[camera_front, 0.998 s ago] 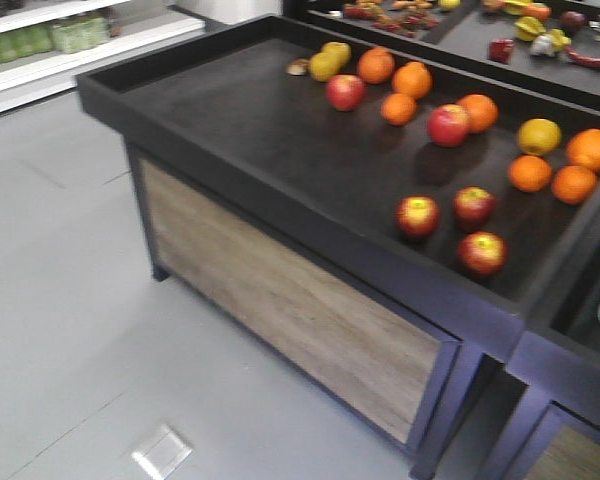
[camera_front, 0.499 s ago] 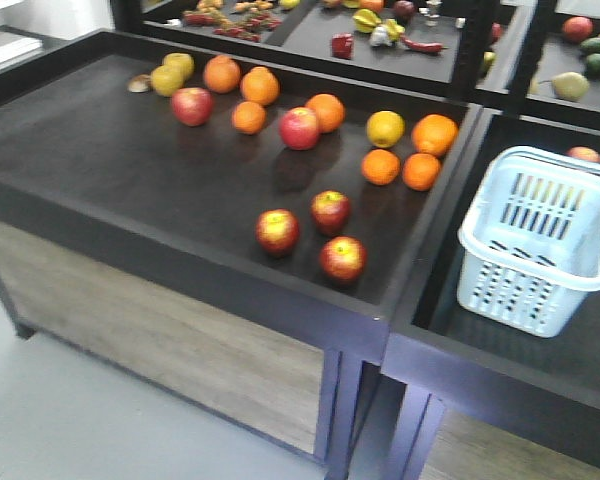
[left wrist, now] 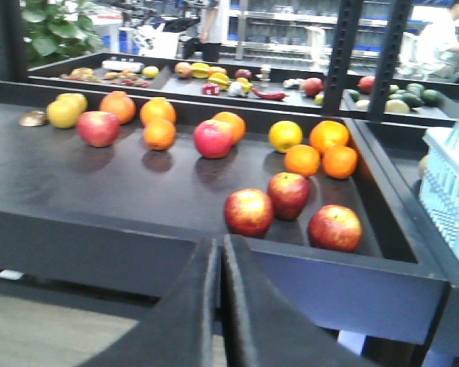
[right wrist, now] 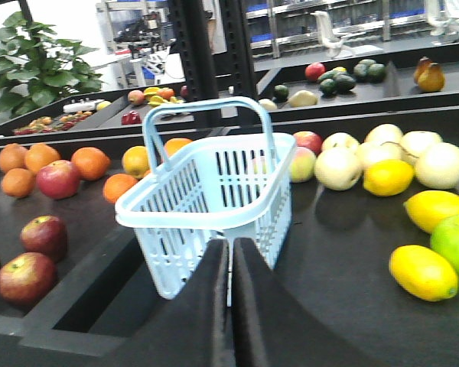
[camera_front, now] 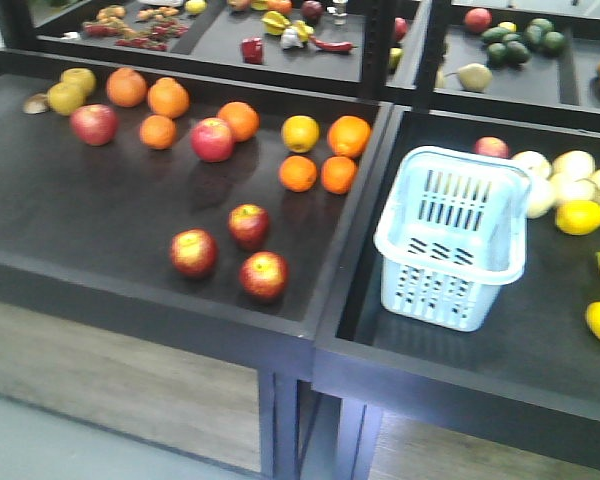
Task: Pick three apples into basket with both arms
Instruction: 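Turn and drive the base up to the table holding the light-blue basket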
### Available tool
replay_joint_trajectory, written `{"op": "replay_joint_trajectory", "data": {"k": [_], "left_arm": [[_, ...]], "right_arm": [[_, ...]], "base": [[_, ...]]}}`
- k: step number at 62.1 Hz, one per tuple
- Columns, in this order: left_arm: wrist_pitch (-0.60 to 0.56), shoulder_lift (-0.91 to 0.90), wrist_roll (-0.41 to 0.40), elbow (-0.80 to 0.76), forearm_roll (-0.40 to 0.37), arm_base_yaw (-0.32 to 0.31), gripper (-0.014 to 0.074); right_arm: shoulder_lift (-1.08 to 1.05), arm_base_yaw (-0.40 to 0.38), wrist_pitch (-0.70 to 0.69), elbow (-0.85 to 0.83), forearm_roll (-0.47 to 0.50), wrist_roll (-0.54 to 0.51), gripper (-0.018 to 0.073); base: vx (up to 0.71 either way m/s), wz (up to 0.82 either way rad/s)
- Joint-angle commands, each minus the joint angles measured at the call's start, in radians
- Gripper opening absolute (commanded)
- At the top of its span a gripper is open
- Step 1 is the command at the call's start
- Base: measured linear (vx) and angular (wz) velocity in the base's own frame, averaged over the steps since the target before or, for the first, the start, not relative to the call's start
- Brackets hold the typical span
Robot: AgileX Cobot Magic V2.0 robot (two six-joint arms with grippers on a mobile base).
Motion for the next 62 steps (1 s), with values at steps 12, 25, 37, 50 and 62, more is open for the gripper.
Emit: {"op": "replay_joint_trajectory", "data": {"k": [12,25,37,50,62], "left_arm": [[-0.081,-0.011,-0.003,-0.025,-0.001,-0.006,-0.0006],[-0.081,-0.011,-0.003,-0.025,-0.001,-0.006,-0.0006],[-0.081,-0.011,-0.003,-0.025,-0.001,-0.006,-0.0006],[-0.081,-0.011,-0.003,-0.025,-0.001,-0.006,-0.0006],[-0.081,-0.011,-0.003,-0.025,-0.001,-0.006,-0.0006]], "right_arm": [[-0.011,-0.004,-0.076,0.013,-0.007,-0.008,-0.0005],[-0.011,-0.004,-0.076,0.013,-0.007,-0.008,-0.0005],[-0.011,-0.004,-0.076,0.013,-0.007,-0.008,-0.0005],[-0.011,-0.004,-0.076,0.013,-0.007,-0.008,-0.0005],[-0.011,-0.004,-0.076,0.013,-0.007,-0.008,-0.0005]], "base": [[0.07,-0.27],[0.10,-0.27],[0.12,-0.26],[0.12,-0.23],[0.12,-0.13]]}}
